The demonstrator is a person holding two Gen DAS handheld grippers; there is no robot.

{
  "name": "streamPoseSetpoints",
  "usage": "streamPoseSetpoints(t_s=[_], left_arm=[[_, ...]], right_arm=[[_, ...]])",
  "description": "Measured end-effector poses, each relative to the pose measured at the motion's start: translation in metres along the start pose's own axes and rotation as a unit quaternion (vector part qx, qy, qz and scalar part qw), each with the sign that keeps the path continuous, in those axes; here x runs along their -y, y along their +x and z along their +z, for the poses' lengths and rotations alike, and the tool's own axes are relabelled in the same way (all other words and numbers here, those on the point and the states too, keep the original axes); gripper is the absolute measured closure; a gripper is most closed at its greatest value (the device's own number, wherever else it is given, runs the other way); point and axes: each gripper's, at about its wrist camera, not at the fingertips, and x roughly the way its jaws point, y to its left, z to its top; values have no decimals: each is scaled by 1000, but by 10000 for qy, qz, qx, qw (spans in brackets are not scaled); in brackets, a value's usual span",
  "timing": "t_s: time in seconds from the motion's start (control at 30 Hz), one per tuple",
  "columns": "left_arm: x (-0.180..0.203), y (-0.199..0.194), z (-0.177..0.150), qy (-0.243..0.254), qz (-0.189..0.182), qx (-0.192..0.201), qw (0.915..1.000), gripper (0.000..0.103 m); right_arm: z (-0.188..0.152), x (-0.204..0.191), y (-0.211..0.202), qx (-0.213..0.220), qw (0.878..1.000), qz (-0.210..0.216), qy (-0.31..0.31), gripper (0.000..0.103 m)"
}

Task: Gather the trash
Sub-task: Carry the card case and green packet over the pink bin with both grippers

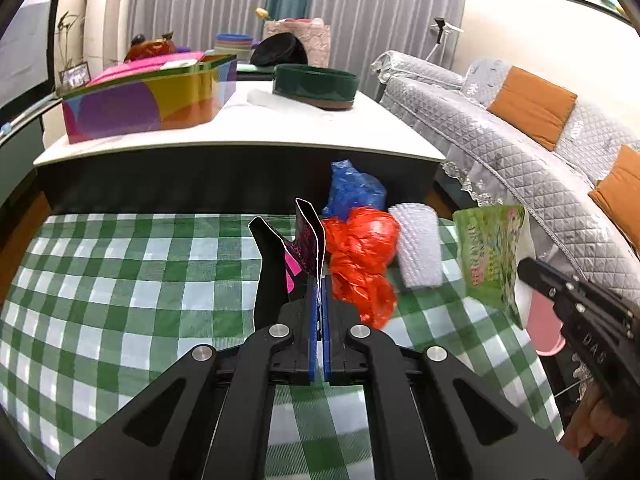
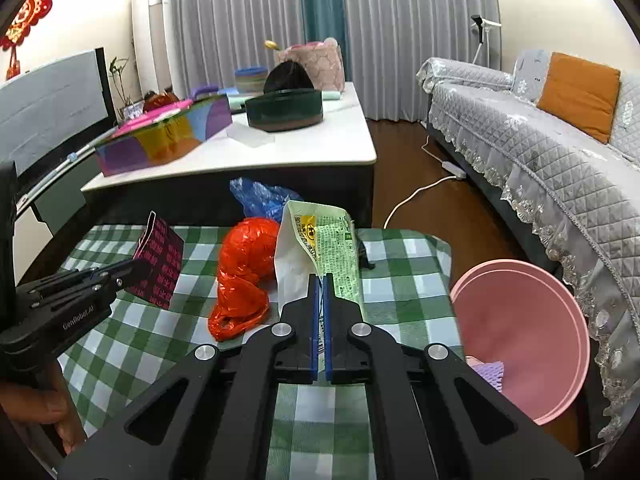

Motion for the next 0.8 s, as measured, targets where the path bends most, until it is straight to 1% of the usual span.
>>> streamPoseSetpoints(t_s=[0.37, 0.57, 0.8], left_arm=[[18, -38, -7, 212, -144, 173, 9995, 101], [24, -49, -10, 259, -192, 254, 9992, 101], [42, -55, -14, 378, -312, 301, 9983, 101]], right_arm=[[3, 13, -48, 289, 9996, -42, -24, 101], [4, 23, -70, 424, 9990, -120, -30, 101], [5, 35, -87, 538, 9983, -227, 19, 101]])
